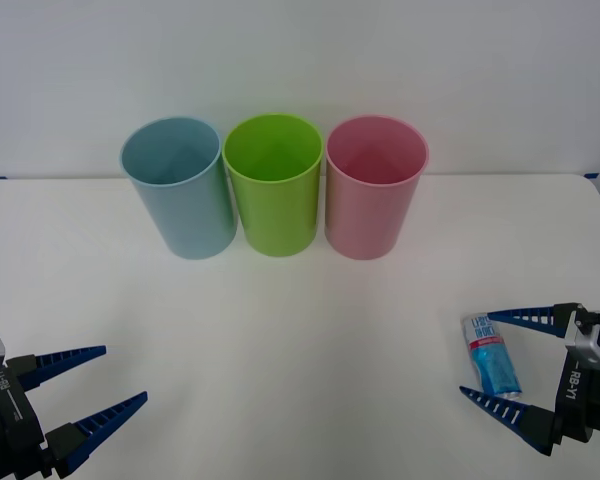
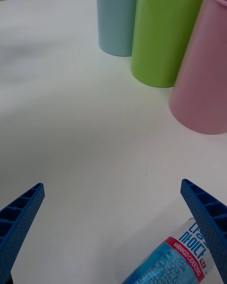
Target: Put cans in the blue bin and PET bottles in the pink bin and trash in the green bin.
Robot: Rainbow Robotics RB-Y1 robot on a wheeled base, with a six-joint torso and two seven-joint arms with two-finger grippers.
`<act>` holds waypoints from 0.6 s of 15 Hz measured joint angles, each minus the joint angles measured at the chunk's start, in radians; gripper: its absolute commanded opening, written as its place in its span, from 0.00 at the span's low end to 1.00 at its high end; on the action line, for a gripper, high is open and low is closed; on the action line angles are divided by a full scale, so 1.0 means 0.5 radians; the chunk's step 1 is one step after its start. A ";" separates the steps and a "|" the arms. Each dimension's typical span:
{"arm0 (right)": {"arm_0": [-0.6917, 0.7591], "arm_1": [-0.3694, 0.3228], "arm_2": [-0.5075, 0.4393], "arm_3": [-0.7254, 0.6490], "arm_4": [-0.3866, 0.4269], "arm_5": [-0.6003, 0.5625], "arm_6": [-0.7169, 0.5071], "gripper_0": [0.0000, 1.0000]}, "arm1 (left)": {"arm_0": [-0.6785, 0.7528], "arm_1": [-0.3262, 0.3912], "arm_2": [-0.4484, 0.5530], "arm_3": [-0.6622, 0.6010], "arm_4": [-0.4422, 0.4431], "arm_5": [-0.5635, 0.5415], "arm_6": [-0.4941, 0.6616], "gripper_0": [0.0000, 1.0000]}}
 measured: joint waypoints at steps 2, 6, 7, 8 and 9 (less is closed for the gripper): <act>0.000 0.000 0.000 0.000 0.000 0.000 0.000 1.00 | 0.000 0.000 0.000 0.000 0.000 0.000 0.000 1.00; -0.015 0.054 -0.108 -0.175 -0.090 -0.010 -0.055 1.00 | 0.000 0.000 0.000 0.000 0.000 0.000 0.000 1.00; 0.004 0.053 -0.141 -0.217 -0.094 -0.008 -0.109 1.00 | 0.000 0.000 0.000 0.000 0.000 0.000 0.000 1.00; 0.026 0.050 -0.179 -0.251 -0.094 -0.009 -0.171 1.00 | 0.000 0.000 0.000 0.000 0.000 0.000 0.000 1.00; 0.048 0.041 -0.214 -0.280 -0.093 -0.009 -0.239 1.00 | 0.000 0.000 0.000 0.000 0.000 0.000 0.000 1.00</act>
